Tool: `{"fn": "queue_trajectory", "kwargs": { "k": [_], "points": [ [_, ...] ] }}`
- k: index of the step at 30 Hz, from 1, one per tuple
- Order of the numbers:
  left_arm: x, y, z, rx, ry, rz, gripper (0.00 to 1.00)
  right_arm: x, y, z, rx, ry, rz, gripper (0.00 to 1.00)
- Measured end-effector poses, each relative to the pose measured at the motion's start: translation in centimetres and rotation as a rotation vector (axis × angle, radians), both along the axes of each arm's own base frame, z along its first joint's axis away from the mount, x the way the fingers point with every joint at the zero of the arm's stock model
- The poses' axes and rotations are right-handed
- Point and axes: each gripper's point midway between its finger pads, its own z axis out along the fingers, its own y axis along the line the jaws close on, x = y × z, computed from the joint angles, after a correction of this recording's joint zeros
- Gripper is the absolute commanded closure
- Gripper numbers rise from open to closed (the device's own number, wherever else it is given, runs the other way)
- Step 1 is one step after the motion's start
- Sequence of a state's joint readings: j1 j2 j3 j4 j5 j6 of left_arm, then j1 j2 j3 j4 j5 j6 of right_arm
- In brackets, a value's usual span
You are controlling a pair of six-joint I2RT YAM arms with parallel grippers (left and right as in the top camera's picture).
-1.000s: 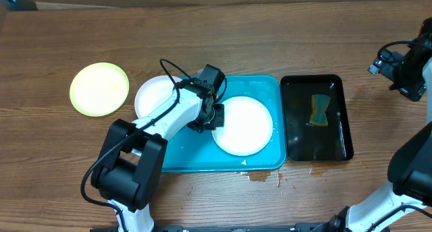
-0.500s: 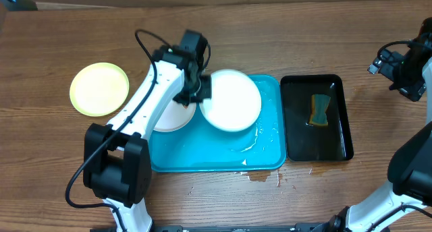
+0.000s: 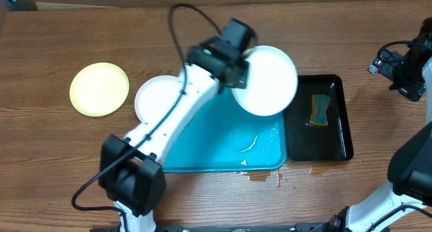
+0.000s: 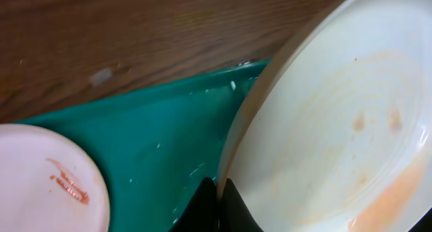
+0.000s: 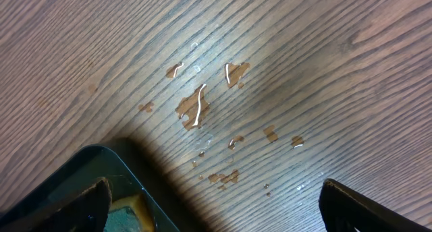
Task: Clean dirty plates on tray and stack at the side
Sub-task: 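Lift the wiped white plate with the left gripper and swing it left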
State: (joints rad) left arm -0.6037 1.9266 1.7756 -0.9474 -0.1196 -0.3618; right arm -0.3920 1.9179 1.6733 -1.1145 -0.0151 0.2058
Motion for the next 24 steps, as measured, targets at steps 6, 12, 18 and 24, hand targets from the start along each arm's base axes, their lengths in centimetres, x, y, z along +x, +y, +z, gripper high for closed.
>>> {"fn": "queue_trajectory", "kwargs": {
  "k": [6,12,18,24],
  "points": [
    [-2.3,-5.2,1.7,0.142,-0.198,-0.081,0.96,0.0,0.0,0.0,0.000,0.000,0.000,0.00],
    [-5.4,-10.0,5.0,0.271,-0.455,-0.154,0.96,0.0,0.0,0.0,0.000,0.000,0.000,0.00],
    [-8.3,-13.7,9.0,0.351,-0.697,-0.196,0.96,0.0,0.0,0.0,0.000,0.000,0.000,0.00],
    [-9.1,-14.1,12.7,0.451,-0.862,-0.152,0.96,0.0,0.0,0.0,-0.001,0.000,-0.001,0.00]
  ]
}}
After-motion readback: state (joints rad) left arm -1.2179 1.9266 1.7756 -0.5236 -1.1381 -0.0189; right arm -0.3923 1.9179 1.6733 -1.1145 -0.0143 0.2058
